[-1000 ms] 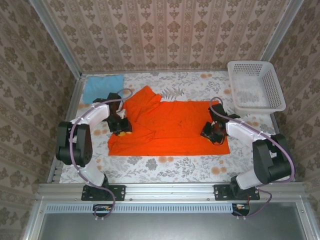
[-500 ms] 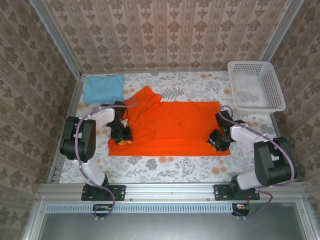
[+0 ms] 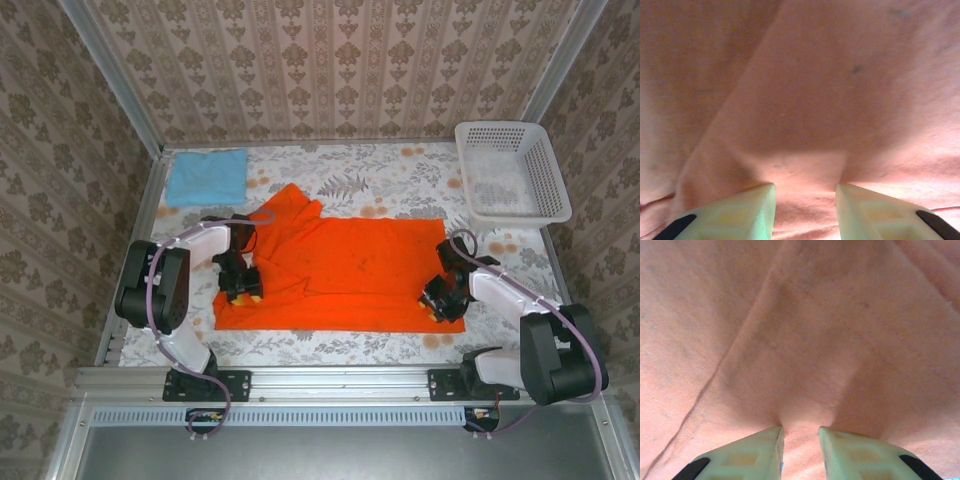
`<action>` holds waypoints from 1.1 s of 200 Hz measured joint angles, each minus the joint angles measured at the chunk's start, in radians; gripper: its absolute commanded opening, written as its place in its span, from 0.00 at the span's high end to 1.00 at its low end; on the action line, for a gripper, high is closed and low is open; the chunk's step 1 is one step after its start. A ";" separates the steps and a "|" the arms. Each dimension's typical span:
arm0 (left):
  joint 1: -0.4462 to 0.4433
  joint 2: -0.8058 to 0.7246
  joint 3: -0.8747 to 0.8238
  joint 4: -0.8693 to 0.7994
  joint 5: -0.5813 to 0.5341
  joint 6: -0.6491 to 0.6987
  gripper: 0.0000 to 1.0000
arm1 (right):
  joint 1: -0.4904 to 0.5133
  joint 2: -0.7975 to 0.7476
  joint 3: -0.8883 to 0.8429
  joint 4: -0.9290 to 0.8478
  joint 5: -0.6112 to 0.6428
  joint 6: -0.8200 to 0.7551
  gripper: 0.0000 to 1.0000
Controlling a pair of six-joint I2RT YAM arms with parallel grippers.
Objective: Fold and stack the t-shirts
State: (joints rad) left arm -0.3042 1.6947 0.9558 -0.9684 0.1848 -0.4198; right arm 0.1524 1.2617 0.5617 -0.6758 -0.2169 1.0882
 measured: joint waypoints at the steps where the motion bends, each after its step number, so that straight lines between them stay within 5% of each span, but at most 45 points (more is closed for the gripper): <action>1: 0.000 0.000 0.000 -0.002 0.000 0.000 0.61 | 0.000 0.000 0.000 -0.001 0.000 0.000 0.66; 23: 0.000 -0.002 0.021 -0.067 -0.032 -0.007 0.56 | 0.004 -0.039 0.001 -0.051 0.010 0.010 0.55; 42: 0.005 -0.002 0.129 -0.124 -0.059 -0.011 0.47 | 0.008 -0.084 0.032 -0.096 0.037 0.001 0.28; 58: 0.006 0.000 0.283 -0.129 -0.070 -0.017 0.39 | 0.009 -0.127 0.086 -0.090 0.058 -0.019 0.18; 98: 0.013 0.127 0.687 0.008 -0.046 -0.003 0.35 | 0.009 -0.135 0.217 0.024 0.130 -0.075 0.20; 181: 0.016 0.888 1.502 0.058 0.029 0.064 0.35 | 0.009 0.021 0.378 0.126 0.270 -0.306 0.30; 220: 0.016 0.977 1.580 0.061 0.054 0.077 0.38 | 0.002 0.039 0.443 0.120 0.286 -0.391 0.32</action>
State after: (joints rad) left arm -0.2886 2.6713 2.5359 -0.9077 0.2386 -0.3424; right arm 0.1547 1.3010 1.0046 -0.5560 0.0692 0.6971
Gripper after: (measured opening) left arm 0.630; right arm 0.685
